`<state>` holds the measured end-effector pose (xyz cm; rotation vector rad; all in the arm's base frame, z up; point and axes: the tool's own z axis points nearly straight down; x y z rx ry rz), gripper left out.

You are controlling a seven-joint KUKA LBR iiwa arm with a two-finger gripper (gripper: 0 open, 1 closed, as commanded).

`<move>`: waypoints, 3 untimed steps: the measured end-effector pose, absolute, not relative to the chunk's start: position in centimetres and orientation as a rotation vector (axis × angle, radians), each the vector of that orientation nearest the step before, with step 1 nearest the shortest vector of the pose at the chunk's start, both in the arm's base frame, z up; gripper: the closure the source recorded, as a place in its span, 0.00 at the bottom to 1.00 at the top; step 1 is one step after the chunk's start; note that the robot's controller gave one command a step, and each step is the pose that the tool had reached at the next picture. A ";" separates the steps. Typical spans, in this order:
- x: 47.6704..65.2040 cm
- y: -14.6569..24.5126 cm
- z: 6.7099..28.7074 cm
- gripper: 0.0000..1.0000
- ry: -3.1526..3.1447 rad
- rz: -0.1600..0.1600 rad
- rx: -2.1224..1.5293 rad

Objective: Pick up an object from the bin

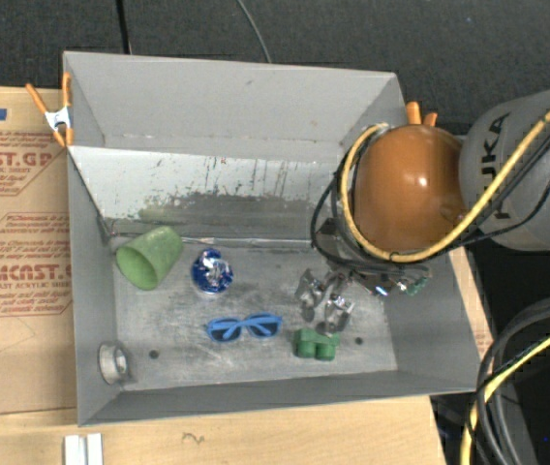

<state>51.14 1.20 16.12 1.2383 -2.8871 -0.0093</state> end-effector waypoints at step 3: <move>49.3 0.2 7.7 0.00 -2.788 -0.003 1.450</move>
Offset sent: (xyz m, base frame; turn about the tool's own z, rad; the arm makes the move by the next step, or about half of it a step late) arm 0.0000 0.0000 0.0000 0.0000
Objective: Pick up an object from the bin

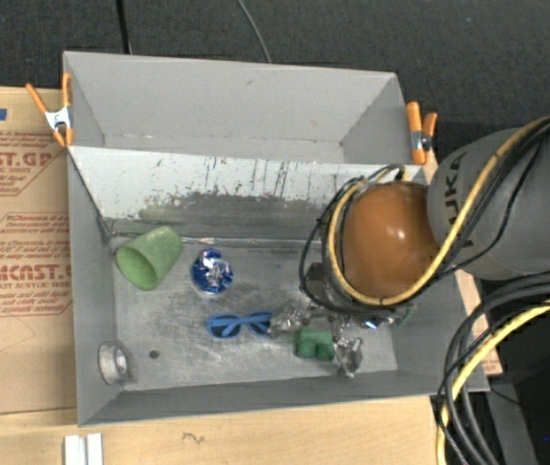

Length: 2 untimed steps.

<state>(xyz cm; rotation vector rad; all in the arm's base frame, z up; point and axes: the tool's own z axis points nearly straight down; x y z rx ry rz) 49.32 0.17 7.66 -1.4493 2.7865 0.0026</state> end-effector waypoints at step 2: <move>49.8 0.6 11.4 0.00 2.810 0.004 -1.399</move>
Offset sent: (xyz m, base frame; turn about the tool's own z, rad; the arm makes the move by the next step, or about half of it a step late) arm 0.0050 -0.0592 0.0215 0.3003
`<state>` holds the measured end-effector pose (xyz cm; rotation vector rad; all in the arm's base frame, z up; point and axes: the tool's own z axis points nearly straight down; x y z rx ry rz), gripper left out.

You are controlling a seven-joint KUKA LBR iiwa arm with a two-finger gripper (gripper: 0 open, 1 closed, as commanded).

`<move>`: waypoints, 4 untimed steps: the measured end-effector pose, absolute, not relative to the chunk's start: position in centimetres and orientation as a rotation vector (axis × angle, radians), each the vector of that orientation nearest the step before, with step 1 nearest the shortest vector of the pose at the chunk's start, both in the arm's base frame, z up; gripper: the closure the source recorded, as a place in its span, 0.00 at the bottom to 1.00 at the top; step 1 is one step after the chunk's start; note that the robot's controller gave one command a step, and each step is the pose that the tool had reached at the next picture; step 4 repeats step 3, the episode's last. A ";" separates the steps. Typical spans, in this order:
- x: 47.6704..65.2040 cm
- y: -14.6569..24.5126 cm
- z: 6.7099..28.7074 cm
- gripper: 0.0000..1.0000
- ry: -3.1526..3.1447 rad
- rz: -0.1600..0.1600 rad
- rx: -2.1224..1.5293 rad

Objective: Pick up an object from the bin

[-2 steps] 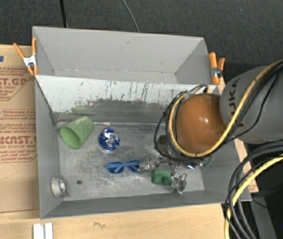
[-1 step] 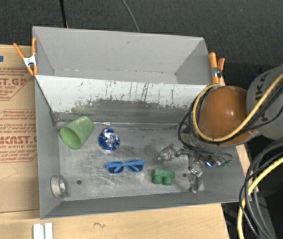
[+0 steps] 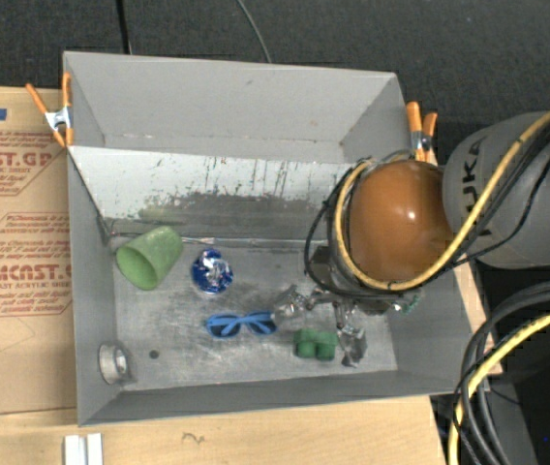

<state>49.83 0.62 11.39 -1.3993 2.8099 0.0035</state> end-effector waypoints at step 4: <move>48.9 -3.0 21.5 1.00 2.538 -0.004 -1.841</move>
Offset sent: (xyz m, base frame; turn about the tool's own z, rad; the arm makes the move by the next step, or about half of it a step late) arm -0.0189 -0.0433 -0.0378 -0.1316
